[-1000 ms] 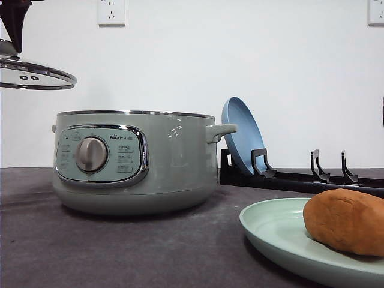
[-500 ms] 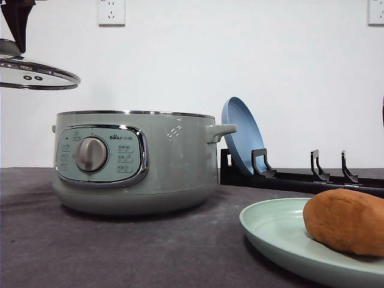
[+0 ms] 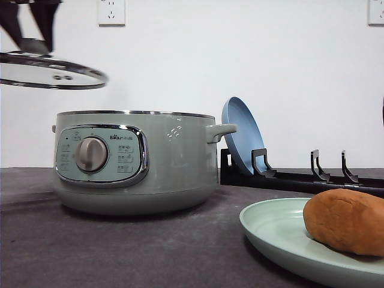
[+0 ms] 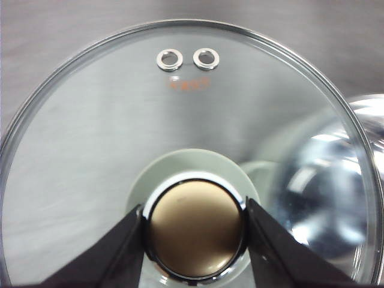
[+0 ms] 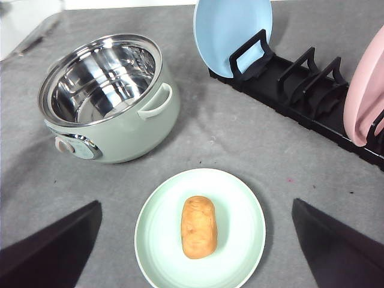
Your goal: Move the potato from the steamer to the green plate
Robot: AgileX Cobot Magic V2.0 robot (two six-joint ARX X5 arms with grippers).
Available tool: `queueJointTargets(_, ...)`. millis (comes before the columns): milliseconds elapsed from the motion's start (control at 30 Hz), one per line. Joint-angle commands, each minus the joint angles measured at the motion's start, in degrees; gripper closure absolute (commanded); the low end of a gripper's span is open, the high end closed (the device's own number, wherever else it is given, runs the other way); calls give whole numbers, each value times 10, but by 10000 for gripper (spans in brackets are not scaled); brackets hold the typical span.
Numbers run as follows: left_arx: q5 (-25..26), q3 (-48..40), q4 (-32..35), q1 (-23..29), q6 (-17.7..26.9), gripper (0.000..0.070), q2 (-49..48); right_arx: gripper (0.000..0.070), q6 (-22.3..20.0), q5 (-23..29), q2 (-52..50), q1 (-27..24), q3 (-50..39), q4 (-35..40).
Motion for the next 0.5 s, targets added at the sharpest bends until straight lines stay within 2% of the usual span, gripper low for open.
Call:
queueJointTargets(0,1,24,15,-20,-3,700,-7,58,-5,8,3,3,10,7)
queueJointTargets(467,1,24,17,-181,-1,700,-7,58,-5,14,3,3,10,7)
